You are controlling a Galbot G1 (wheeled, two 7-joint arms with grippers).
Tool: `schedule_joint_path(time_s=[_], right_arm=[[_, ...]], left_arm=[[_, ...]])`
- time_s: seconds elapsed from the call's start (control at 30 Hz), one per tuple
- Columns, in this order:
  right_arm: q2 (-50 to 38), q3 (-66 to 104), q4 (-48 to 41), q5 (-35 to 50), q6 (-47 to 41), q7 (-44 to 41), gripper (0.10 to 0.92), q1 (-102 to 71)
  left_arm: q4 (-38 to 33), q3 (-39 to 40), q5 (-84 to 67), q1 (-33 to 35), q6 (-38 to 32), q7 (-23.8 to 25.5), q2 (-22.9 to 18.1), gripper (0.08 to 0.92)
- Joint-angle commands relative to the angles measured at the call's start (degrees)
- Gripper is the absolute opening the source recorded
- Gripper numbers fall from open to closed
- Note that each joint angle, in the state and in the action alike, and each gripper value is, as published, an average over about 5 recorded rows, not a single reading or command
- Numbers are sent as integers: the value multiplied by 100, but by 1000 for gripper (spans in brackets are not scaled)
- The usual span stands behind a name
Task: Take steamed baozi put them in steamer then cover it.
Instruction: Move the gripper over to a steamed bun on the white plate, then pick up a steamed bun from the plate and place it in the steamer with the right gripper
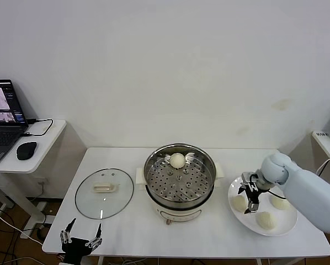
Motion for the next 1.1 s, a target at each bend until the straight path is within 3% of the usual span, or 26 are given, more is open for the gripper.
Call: schedule_joint_path(time_s=[0.03, 0.23, 0.5, 0.6, 0.87, 1.1], right_arm=[[102, 39, -116, -135, 45, 49, 823, -87], [138, 45, -179, -97, 29, 118, 799, -97], [66, 63, -202, -55, 43, 106, 593, -76], [10, 92, -178, -15, 39, 99, 558, -60], [-435, -41, 182, 354, -21, -41, 551, 559], [-870, -979, 719, 1222, -167, -303, 551, 2281]], left_arm=[[16, 3, 3, -4, -1, 0, -1, 823], [66, 24, 11, -25, -6, -6, -21, 823], [129, 37, 10, -46, -14, -16, -26, 823], [141, 39, 9, -86, -10, -15, -34, 823], [146, 66, 11, -138, -8, -4, -35, 823], [146, 66, 7, -194, -12, -23, -4, 823]])
